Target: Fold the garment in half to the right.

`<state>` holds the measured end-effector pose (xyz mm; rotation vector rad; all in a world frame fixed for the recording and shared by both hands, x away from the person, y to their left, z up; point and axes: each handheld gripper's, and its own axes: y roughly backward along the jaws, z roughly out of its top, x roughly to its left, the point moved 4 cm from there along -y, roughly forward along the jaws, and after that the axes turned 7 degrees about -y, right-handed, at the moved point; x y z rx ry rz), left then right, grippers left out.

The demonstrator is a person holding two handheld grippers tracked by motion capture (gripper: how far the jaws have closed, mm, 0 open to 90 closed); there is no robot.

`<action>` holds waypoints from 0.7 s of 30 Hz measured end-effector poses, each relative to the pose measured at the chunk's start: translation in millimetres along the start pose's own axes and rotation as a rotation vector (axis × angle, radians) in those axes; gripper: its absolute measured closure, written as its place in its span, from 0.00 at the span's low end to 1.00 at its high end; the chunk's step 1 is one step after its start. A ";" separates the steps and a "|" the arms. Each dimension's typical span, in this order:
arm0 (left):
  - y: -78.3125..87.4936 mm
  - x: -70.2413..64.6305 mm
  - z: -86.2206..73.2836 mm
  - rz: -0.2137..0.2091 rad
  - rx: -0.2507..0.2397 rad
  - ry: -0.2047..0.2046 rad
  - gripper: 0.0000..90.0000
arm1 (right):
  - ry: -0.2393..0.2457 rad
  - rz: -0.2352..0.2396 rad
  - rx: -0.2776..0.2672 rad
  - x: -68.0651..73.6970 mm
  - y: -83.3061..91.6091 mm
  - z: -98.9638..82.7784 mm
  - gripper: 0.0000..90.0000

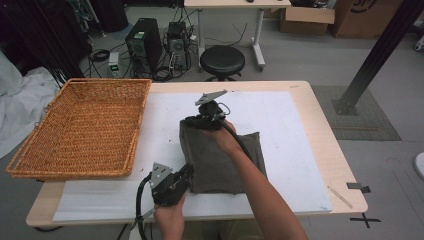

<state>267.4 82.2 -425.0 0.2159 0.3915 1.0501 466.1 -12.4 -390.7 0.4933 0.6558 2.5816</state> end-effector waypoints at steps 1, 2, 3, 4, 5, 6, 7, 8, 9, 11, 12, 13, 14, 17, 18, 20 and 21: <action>-2.5 -4.8 2.2 -0.013 -0.004 0.001 0.91 | -0.003 -0.003 -0.014 -2.4 7.9 -0.2 0.93; -4.9 -9.4 4.2 -0.027 -0.005 -0.005 0.91 | -0.008 -0.006 -0.024 -4.8 16.0 -1.0 0.93; -7.6 -14.6 5.9 -0.039 -0.006 -0.012 0.91 | -0.009 -0.011 -0.032 -7.4 24.1 -2.1 0.93; -10.4 -20.2 7.5 -0.054 -0.006 -0.018 0.91 | -0.010 -0.015 -0.042 -10.3 32.6 -3.6 0.93; -13.0 -25.9 8.9 -0.069 -0.004 -0.024 0.91 | -0.015 -0.021 -0.054 -13.2 41.1 -5.3 0.93; -15.7 -31.8 10.2 -0.082 -0.004 -0.032 0.91 | -0.023 -0.025 -0.067 -16.2 49.7 -7.4 0.93; -18.3 -38.3 11.5 -0.098 -0.003 -0.038 0.91 | -0.033 -0.029 -0.082 -19.2 58.1 -9.8 0.93; -21.1 -44.5 12.8 -0.112 -0.001 -0.049 0.91 | -0.039 -0.034 -0.093 -21.9 66.6 -12.4 0.94; -24.2 -50.8 13.7 -0.126 0.002 -0.058 0.91 | -0.041 -0.039 -0.104 -24.6 74.6 -15.2 0.94; -32.2 -62.6 14.3 -0.152 0.014 -0.077 0.91 | -0.047 -0.059 -0.117 -30.4 89.4 -21.7 0.94; -36.8 -68.3 14.0 -0.164 0.022 -0.085 0.91 | -0.052 -0.069 -0.121 -33.4 96.3 -25.5 0.94; -41.6 -73.5 13.1 -0.172 0.030 -0.092 0.91 | -0.056 -0.079 -0.125 -36.6 102.7 -29.7 0.94; -46.4 -78.5 11.8 -0.181 0.039 -0.101 0.91 | -0.061 -0.090 -0.130 -39.8 108.4 -34.3 0.94; -60.3 -90.2 5.8 -0.200 0.065 -0.112 0.91 | -0.084 -0.127 -0.130 -51.2 122.0 -50.5 0.94; -65.4 -93.5 3.0 -0.202 0.074 -0.119 0.91 | -0.093 -0.135 -0.133 -55.1 125.6 -55.7 0.94; -72.2 -96.7 -0.2 -0.208 0.089 -0.117 0.91 | -0.120 -0.150 -0.136 -63.0 129.8 -64.5 0.95; -75.9 -97.9 -1.5 -0.212 0.096 -0.113 0.91 | -0.131 -0.161 -0.139 -66.2 130.9 -68.2 0.95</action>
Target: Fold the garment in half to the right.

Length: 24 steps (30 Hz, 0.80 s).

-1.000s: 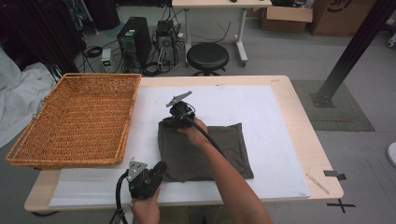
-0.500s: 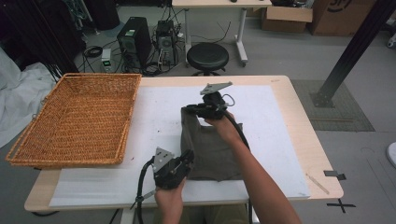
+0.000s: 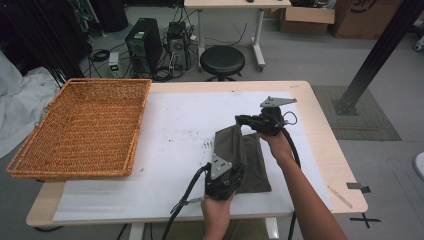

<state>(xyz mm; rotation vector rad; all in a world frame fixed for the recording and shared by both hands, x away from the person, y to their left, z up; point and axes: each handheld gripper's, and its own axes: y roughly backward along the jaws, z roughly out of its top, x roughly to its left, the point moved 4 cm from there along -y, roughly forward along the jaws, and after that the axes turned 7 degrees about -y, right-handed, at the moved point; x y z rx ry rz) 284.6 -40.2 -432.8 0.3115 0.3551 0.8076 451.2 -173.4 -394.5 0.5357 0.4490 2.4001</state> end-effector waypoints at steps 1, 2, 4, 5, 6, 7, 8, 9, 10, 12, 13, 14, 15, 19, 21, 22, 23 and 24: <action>-3.4 -0.2 -0.6 -0.005 0.006 0.004 0.90 | -0.006 -0.010 0.002 -3.2 0.4 -2.9 0.95; -6.3 -0.6 -1.3 -0.012 0.008 0.008 0.90 | -0.011 -0.019 0.003 -5.7 0.7 -5.7 0.95; -11.3 -0.9 -3.3 -0.015 0.017 0.004 0.90 | -0.012 -0.035 0.010 -9.8 2.0 -10.7 0.95; -13.5 -0.7 -4.6 -0.018 0.020 0.007 0.90 | -0.012 -0.044 0.012 -11.8 2.6 -12.8 0.95; -15.3 -0.5 -5.7 -0.025 0.020 0.014 0.89 | -0.017 -0.051 0.015 -14.0 3.4 -14.6 0.95; -16.9 -0.7 -6.4 -0.030 0.019 0.016 0.88 | -0.022 -0.057 0.016 -16.2 4.2 -16.3 0.95; -18.5 -1.2 -6.6 -0.034 0.018 0.015 0.88 | -0.027 -0.068 0.017 -18.0 5.1 -18.0 0.95; -19.5 -1.6 -6.6 -0.040 0.016 0.016 0.87 | -0.030 -0.079 0.014 -19.4 6.1 -19.8 0.95; -20.0 -2.0 -6.2 -0.046 0.007 0.018 0.83 | -0.034 -0.092 0.016 -20.9 6.8 -21.8 0.95; -17.9 -1.3 -5.3 -0.031 -0.009 0.013 0.71 | -0.048 -0.123 0.016 -23.9 8.8 -25.5 0.87; -15.8 -0.4 -4.7 -0.014 -0.018 0.007 0.64 | -0.060 -0.137 0.004 -25.3 11.6 -26.7 0.82; -13.1 1.5 -3.9 0.004 -0.022 -0.001 0.57 | -0.081 -0.149 -0.010 -27.1 15.4 -27.7 0.74; -9.8 4.2 -3.1 0.022 -0.028 -0.007 0.52 | -0.109 -0.163 -0.027 -29.1 20.4 -29.2 0.72; 7.2 20.6 -0.7 0.089 -0.043 -0.030 0.42 | -0.148 -0.233 -0.044 -27.1 47.2 -44.0 0.69; 17.0 32.5 -1.0 0.118 -0.050 -0.030 0.38 | -0.169 -0.240 -0.056 -18.2 63.1 -58.9 0.69; 21.4 39.0 -1.9 0.132 -0.049 -0.029 0.37 | -0.192 -0.238 -0.051 -12.1 69.8 -69.0 0.71; 25.4 45.9 -3.5 0.149 -0.043 -0.031 0.36 | -0.220 -0.238 -0.040 -5.2 75.1 -80.1 0.72; 29.1 52.7 -5.3 0.161 -0.038 -0.023 0.35 | -0.249 -0.221 -0.037 2.1 78.8 -90.9 0.73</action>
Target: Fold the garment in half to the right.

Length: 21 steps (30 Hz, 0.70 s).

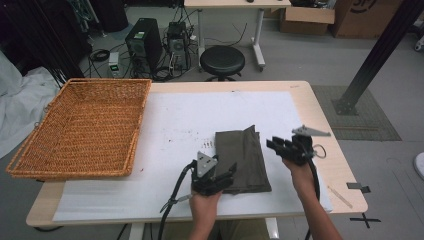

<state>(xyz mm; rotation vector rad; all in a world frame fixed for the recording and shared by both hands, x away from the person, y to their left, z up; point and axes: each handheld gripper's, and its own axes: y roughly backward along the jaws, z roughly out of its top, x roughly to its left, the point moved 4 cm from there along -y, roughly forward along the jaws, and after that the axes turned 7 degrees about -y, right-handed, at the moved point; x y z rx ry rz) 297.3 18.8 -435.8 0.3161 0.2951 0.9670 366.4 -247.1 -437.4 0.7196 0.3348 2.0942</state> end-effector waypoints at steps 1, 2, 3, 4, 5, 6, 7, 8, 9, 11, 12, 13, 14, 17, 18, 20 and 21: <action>2.4 7.2 -2.0 0.011 0.005 0.011 0.34 | -0.028 0.022 0.012 4.8 4.1 -11.0 0.75; 4.8 13.9 -4.0 0.020 0.007 0.021 0.34 | -0.034 0.030 0.022 10.5 6.4 -20.8 0.75; 6.8 19.8 -5.9 0.028 0.012 0.026 0.33 | -0.035 0.046 0.042 16.6 6.9 -29.4 0.75; 8.8 24.8 -7.7 0.039 0.016 0.027 0.32 | -0.032 0.047 0.055 22.0 6.3 -36.3 0.75; 10.8 29.0 -9.0 0.046 0.017 0.031 0.31 | -0.020 0.040 0.073 26.5 3.9 -41.9 0.75; 12.7 32.5 -10.2 0.054 0.017 0.031 0.30 | -0.015 0.036 0.088 29.8 0.8 -46.0 0.76; 14.1 35.4 -11.1 0.062 0.020 0.025 0.30 | -0.022 0.033 0.098 32.0 -2.1 -49.1 0.79; 15.2 38.0 -11.9 0.067 0.024 0.020 0.29 | -0.034 0.035 0.113 33.7 -4.2 -51.3 0.84; 16.2 40.5 -12.7 0.076 0.028 0.019 0.28 | -0.033 0.028 0.121 34.9 -5.5 -52.6 0.90; 18.1 45.2 -13.3 0.092 0.033 0.025 0.22 | -0.021 0.006 0.113 36.0 -3.1 -52.9 0.97; 19.3 47.4 -13.3 0.096 0.030 0.028 0.22 | -0.008 -0.006 0.100 36.2 0.2 -52.0 0.97; 20.6 49.6 -13.4 0.101 0.027 0.033 0.22 | 0.003 -0.022 0.085 36.2 4.3 -51.0 0.97; 21.7 51.7 -13.5 0.103 0.023 0.040 0.22 | 0.011 -0.040 0.072 36.2 8.8 -50.4 0.97; 23.3 56.3 -14.7 0.110 0.024 0.049 0.22 | 0.013 -0.078 0.072 33.1 18.1 -52.8 0.97; 23.3 57.5 -15.3 0.111 0.027 0.054 0.22 | 0.016 -0.081 0.091 31.9 16.8 -54.9 0.97; 22.8 59.3 -16.5 0.110 0.031 0.063 0.22 | 0.015 -0.073 0.120 29.5 12.4 -58.6 0.90; 22.7 59.9 -16.9 0.111 0.033 0.063 0.22 | 0.007 -0.074 0.112 27.9 13.0 -58.7 0.83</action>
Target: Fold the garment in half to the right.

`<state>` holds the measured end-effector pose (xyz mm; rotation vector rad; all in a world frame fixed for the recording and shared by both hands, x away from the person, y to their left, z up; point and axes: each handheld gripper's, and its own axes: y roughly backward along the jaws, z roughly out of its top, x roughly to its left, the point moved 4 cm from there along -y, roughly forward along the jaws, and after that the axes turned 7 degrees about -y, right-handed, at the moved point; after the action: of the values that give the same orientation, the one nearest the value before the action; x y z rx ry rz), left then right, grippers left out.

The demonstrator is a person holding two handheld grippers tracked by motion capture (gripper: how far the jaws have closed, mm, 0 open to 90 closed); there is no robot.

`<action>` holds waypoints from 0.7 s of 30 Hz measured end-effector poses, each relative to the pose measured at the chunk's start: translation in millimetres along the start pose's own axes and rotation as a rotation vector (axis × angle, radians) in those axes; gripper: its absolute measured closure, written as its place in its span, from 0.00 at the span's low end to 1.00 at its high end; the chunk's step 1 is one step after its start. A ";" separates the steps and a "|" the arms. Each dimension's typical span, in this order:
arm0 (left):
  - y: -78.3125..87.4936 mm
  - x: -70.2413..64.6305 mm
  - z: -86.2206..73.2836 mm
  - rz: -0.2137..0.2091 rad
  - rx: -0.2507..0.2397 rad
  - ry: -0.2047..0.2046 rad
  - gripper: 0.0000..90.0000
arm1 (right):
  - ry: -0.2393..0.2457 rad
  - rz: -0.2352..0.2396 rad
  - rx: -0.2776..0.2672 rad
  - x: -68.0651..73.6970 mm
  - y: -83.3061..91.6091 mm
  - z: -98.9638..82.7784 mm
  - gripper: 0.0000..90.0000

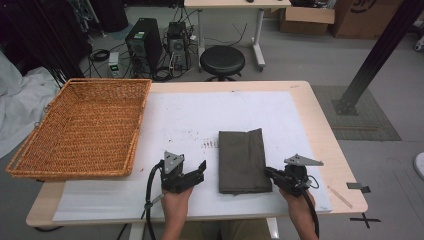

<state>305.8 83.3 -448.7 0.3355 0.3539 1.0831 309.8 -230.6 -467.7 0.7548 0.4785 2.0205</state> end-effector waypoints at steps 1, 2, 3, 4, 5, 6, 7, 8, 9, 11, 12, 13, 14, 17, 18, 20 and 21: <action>-0.2 0.7 -0.3 -0.001 0.003 0.000 0.22 | -0.014 -0.005 -0.015 -2.4 2.4 0.4 0.80; -0.3 1.7 -0.4 -0.007 0.000 0.005 0.22 | -0.030 -0.001 -0.037 -5.2 6.1 1.1 0.77; -0.4 2.7 -0.3 -0.013 -0.002 0.013 0.21 | -0.037 -0.005 -0.061 -8.7 10.6 1.9 0.73; -0.7 3.9 0.0 -0.024 0.000 0.020 0.21 | -0.038 -0.019 -0.087 -13.3 15.4 2.7 0.66; -1.6 5.1 0.2 -0.032 0.005 0.022 0.21 | -0.039 -0.048 -0.116 -19.1 20.7 3.0 0.59; -2.9 6.1 0.3 -0.032 0.012 0.023 0.20 | -0.044 -0.070 -0.149 -26.1 25.9 3.2 0.55; -4.1 6.9 0.8 -0.031 0.015 0.028 0.17 | -0.057 -0.070 -0.181 -33.4 31.1 3.5 0.52; -5.0 7.6 1.4 -0.037 0.016 0.029 0.17 | -0.069 -0.070 -0.214 -40.4 35.6 3.8 0.48; -5.7 8.3 2.6 -0.036 0.017 0.028 0.17 | -0.075 -0.089 -0.243 -46.9 39.6 4.5 0.43; -6.4 10.2 6.4 -0.024 0.017 0.018 0.17 | -0.073 -0.110 -0.292 -55.8 47.2 6.5 0.35; -6.6 11.5 8.9 -0.024 0.014 0.017 0.17 | -0.065 -0.122 -0.309 -59.2 50.1 8.3 0.31; -6.7 13.3 11.5 -0.030 0.011 0.017 0.17 | -0.057 -0.131 -0.318 -62.0 52.4 10.6 0.27; -6.7 15.5 14.1 -0.026 0.012 0.018 0.17 | -0.051 -0.138 -0.321 -64.3 54.3 12.9 0.23; -5.7 20.5 20.7 -0.025 0.008 0.038 0.17 | -0.059 -0.155 -0.323 -69.4 57.0 20.5 0.16; -5.9 21.4 22.1 -0.029 0.009 0.039 0.17 | -0.065 -0.153 -0.328 -70.1 57.6 23.0 0.16; -6.9 22.9 23.7 -0.038 0.016 0.038 0.17 | -0.068 -0.155 -0.333 -71.0 58.0 27.6 0.16; -7.6 23.4 24.0 -0.047 0.016 0.040 0.18 | -0.068 -0.152 -0.338 -70.6 58.2 29.3 0.16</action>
<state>332.2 98.8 -433.2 0.3185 0.4045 1.0422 322.6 -319.9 -434.6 0.5591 0.1423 1.8630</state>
